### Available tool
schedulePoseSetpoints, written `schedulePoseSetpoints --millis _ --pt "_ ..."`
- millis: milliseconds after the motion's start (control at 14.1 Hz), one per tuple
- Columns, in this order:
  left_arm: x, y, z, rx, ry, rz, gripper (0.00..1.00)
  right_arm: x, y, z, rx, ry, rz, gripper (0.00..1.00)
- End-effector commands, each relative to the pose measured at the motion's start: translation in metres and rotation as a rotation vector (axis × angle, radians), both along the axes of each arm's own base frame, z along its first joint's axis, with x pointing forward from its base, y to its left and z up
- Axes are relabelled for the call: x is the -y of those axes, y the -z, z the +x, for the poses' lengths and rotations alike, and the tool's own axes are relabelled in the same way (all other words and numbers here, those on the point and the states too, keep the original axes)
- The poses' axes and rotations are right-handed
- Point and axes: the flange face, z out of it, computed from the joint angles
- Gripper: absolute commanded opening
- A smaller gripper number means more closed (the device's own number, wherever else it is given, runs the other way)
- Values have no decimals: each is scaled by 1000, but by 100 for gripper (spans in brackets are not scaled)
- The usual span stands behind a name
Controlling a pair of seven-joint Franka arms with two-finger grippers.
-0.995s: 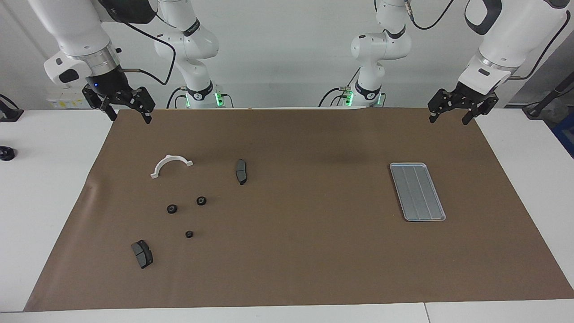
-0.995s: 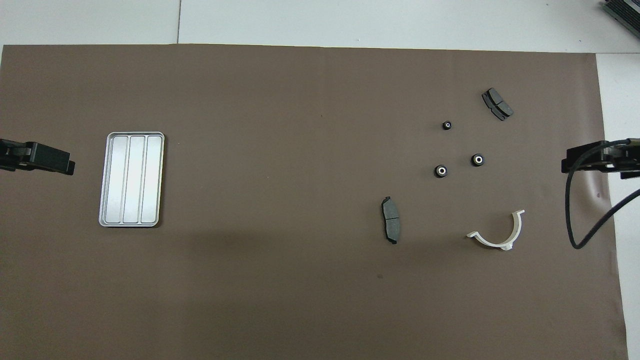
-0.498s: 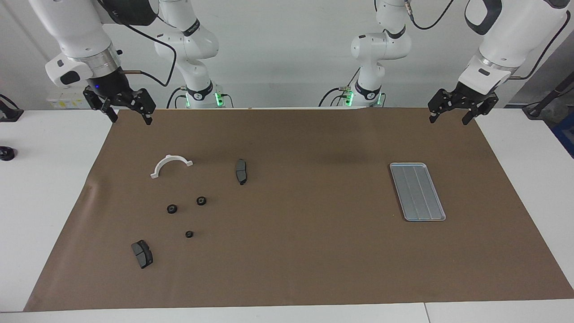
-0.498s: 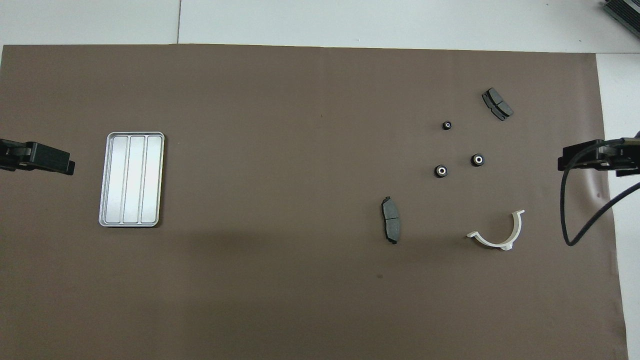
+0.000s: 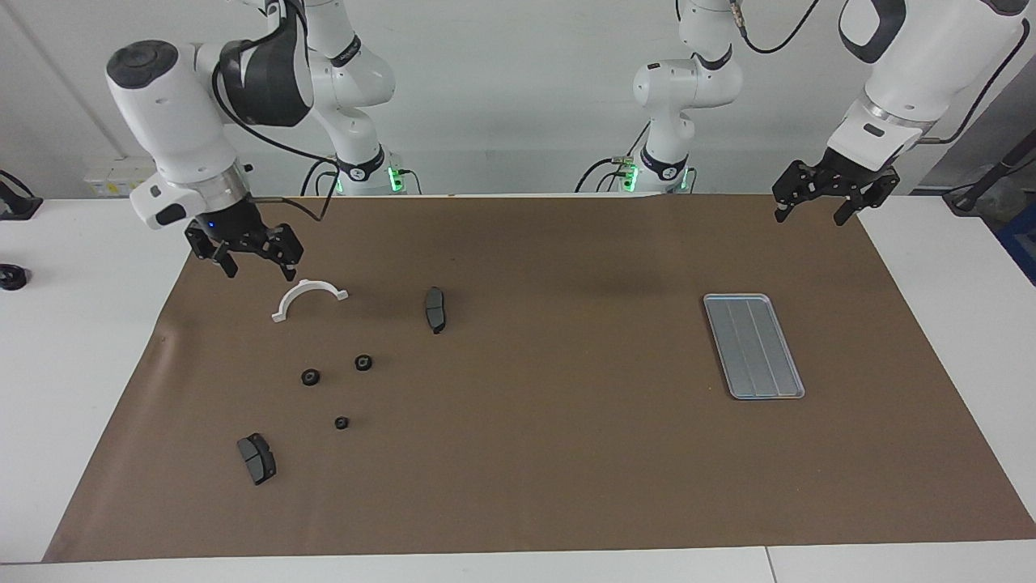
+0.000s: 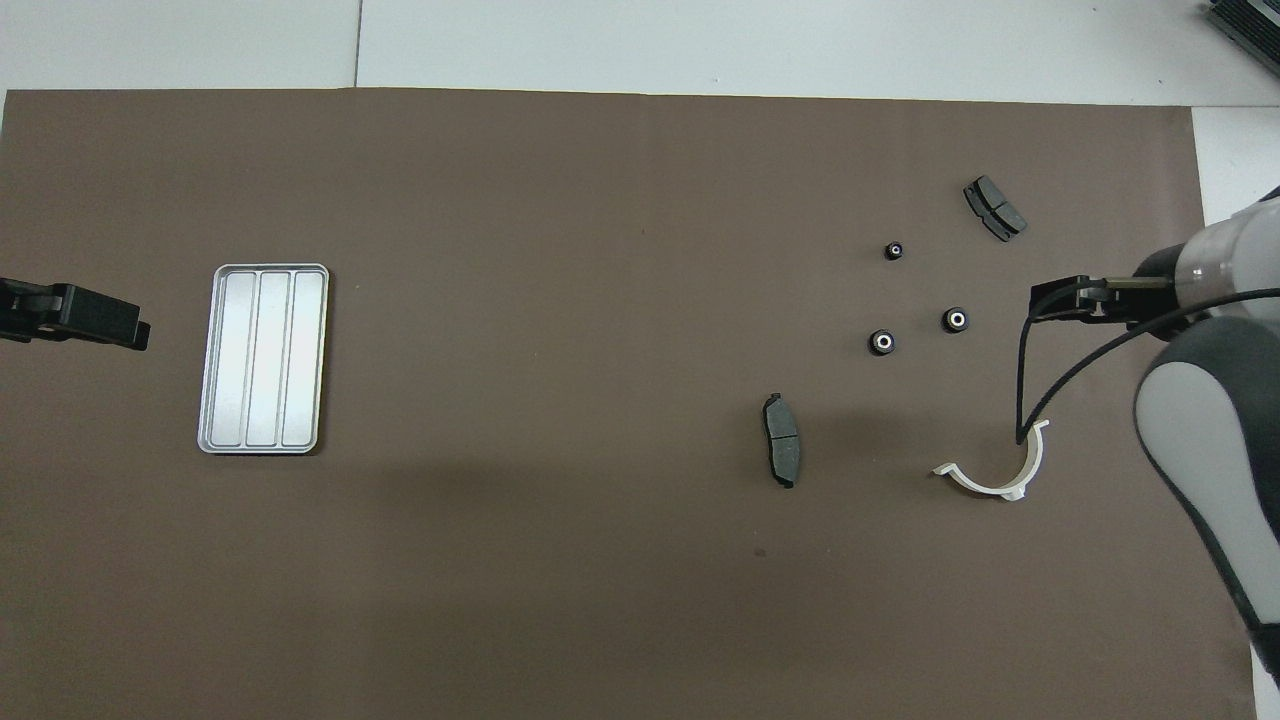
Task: Pick bearing gear from pile to tray
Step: 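Reach the right gripper to a black gear and grasp it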
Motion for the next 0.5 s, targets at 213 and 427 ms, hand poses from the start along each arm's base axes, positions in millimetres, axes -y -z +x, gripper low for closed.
schedulePoseSetpoints --millis 213,427 --pt "-1 -1 -8 -2 -12 10 100 -9 117 57 52 -95 -19 100" --pt "-1 -1 -8 -4 -12 10 100 3 162 55 38 -136 -29 100"
